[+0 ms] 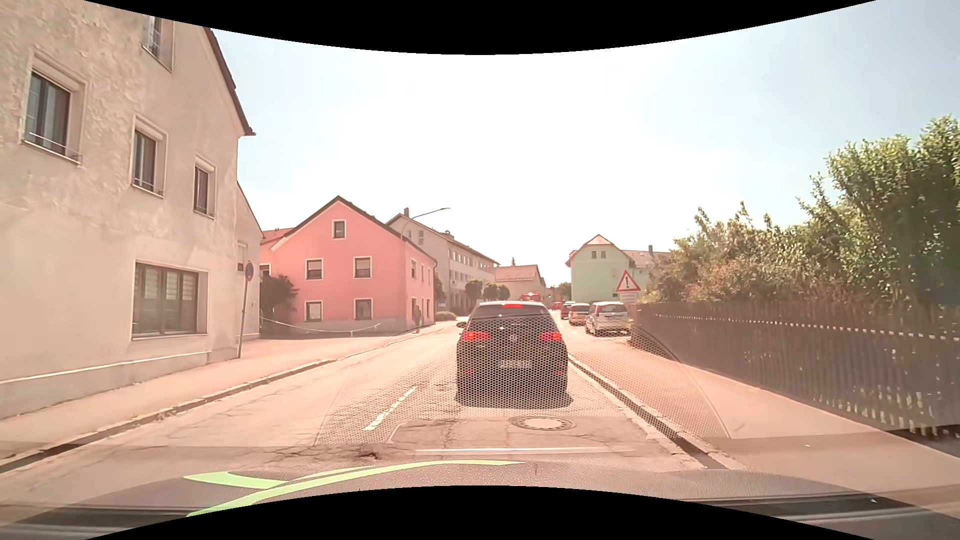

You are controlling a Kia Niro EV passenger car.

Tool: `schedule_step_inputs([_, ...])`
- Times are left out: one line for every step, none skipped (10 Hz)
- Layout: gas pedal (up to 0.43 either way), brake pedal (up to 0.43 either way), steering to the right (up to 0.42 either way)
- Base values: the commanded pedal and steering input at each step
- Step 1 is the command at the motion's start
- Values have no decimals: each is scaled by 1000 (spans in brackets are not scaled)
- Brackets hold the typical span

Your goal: Follow the waypoints while adhering to traffic rules and regulations

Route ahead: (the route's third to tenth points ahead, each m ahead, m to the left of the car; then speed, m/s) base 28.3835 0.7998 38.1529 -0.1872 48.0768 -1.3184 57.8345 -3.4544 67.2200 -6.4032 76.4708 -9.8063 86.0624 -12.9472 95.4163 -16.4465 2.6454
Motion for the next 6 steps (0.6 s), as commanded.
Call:
schedule_step_inputs([0, 37, 52])
schedule_step_inputs([0, 91, 52])
schedule_step_inputs([0, 122, 52])
schedule_step_inputs([0, 134, 52])
schedule_step_inputs([0, 152, 52])
schedule_step_inputs([0, 183, 52])
